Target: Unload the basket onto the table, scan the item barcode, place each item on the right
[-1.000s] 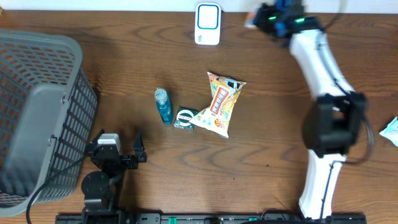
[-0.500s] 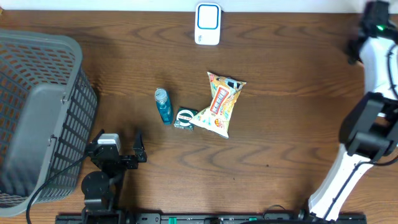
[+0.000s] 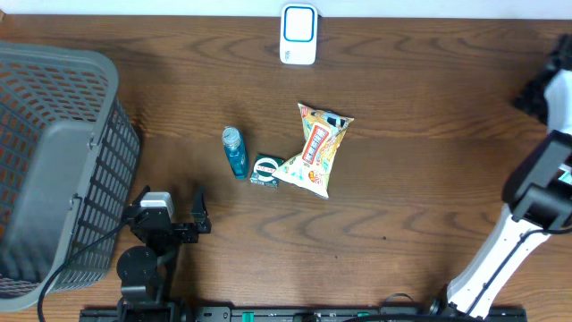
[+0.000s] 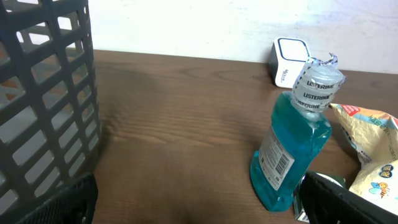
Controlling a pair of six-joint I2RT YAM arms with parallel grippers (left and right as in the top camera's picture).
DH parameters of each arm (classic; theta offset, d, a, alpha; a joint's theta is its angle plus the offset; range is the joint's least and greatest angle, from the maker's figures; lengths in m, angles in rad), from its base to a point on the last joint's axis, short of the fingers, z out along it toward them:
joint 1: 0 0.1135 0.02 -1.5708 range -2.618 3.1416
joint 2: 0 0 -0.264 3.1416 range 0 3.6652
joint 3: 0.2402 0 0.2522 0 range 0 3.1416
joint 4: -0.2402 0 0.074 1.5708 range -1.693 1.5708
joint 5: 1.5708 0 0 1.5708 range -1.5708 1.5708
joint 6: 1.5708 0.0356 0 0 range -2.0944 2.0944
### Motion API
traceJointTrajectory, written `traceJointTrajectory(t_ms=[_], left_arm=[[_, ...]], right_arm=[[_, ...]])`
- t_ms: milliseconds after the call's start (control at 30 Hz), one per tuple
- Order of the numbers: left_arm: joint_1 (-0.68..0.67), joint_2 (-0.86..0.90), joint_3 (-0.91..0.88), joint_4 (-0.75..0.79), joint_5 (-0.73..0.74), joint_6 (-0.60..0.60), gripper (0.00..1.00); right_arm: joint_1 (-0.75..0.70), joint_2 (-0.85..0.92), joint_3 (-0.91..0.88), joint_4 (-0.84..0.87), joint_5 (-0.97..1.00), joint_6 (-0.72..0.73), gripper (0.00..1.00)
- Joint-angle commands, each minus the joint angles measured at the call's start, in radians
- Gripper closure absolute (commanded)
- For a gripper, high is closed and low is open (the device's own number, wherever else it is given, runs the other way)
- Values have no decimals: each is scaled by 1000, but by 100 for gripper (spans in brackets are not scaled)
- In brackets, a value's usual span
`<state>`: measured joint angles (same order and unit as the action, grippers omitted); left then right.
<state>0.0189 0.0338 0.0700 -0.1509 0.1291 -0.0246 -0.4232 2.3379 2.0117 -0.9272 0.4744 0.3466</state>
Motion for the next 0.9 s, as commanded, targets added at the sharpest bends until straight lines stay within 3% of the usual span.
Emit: traceJointTrajectory(t_ms=[0, 167, 267, 367, 433, 633, 867], left_arm=[[5, -3, -16, -26, 13, 13, 0], [5, -3, -16, -26, 13, 13, 0], [5, -3, -16, -26, 13, 13, 0], [5, -3, -16, -26, 13, 13, 0], [5, -3, -16, -26, 13, 13, 0], [5, -3, -16, -26, 13, 13, 0], [5, -3, -16, -26, 13, 13, 0]], right_arm=[[113, -94, 3, -26, -60, 84, 1], [290, -174, 3, -105, -160, 159, 1], [397, -205, 3, -129, -409, 167, 1], [509, -206, 3, -169, -732, -6, 1], [586, -202, 2, -209, -840, -127, 1], [782, -201, 2, -308, -700, 96, 1], [1017, -187, 2, -301, -321, 351, 1]])
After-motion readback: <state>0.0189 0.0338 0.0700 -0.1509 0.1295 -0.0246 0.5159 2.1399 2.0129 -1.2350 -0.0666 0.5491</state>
